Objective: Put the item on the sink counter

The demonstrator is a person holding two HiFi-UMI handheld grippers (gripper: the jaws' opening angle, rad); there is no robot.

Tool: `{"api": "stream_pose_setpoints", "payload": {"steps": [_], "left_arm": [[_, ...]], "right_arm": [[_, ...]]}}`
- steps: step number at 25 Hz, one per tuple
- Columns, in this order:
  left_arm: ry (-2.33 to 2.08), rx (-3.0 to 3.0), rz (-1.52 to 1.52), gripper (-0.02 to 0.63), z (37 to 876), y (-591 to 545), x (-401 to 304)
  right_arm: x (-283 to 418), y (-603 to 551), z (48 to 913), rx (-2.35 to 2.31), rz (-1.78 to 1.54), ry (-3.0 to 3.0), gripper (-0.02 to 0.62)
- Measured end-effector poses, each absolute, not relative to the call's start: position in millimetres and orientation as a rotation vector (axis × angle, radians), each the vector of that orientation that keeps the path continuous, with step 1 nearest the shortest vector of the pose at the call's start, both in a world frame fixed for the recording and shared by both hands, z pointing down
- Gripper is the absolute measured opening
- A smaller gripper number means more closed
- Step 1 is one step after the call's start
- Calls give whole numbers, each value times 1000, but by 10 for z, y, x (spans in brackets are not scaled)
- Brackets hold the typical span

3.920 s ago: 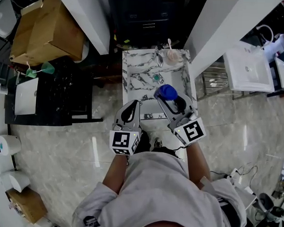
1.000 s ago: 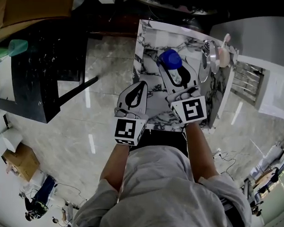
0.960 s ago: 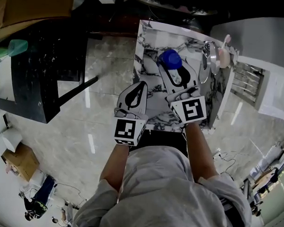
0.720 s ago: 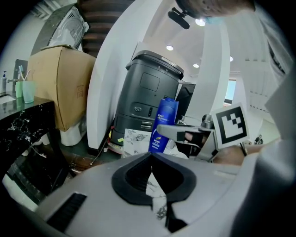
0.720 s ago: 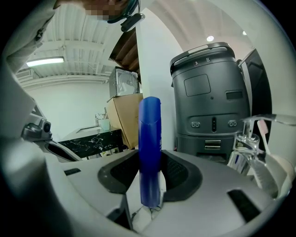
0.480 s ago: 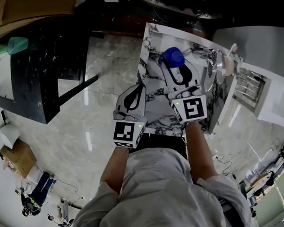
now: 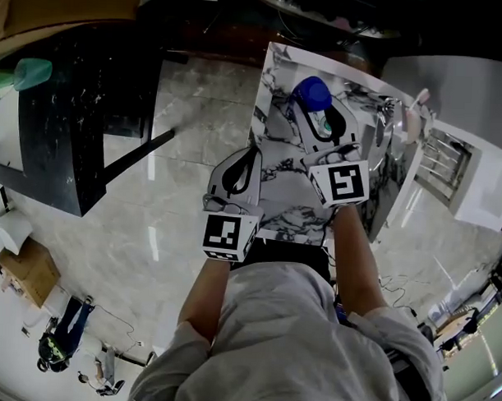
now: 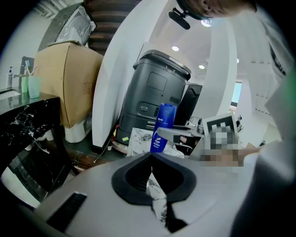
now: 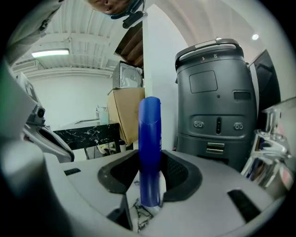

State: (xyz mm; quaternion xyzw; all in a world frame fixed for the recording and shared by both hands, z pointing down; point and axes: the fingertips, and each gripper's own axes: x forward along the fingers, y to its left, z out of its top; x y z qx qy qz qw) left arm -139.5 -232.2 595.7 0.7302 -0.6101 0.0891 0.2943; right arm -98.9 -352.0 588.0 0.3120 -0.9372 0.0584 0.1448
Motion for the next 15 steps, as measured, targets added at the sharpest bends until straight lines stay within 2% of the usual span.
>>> {"api": "stream_pose_setpoints", "payload": {"steps": [15], "left_arm": [[-1625, 1928, 216, 9, 5966, -2384, -1354]], "right_arm": [[-1085, -3646, 5918, 842, 135, -2759, 144]]}}
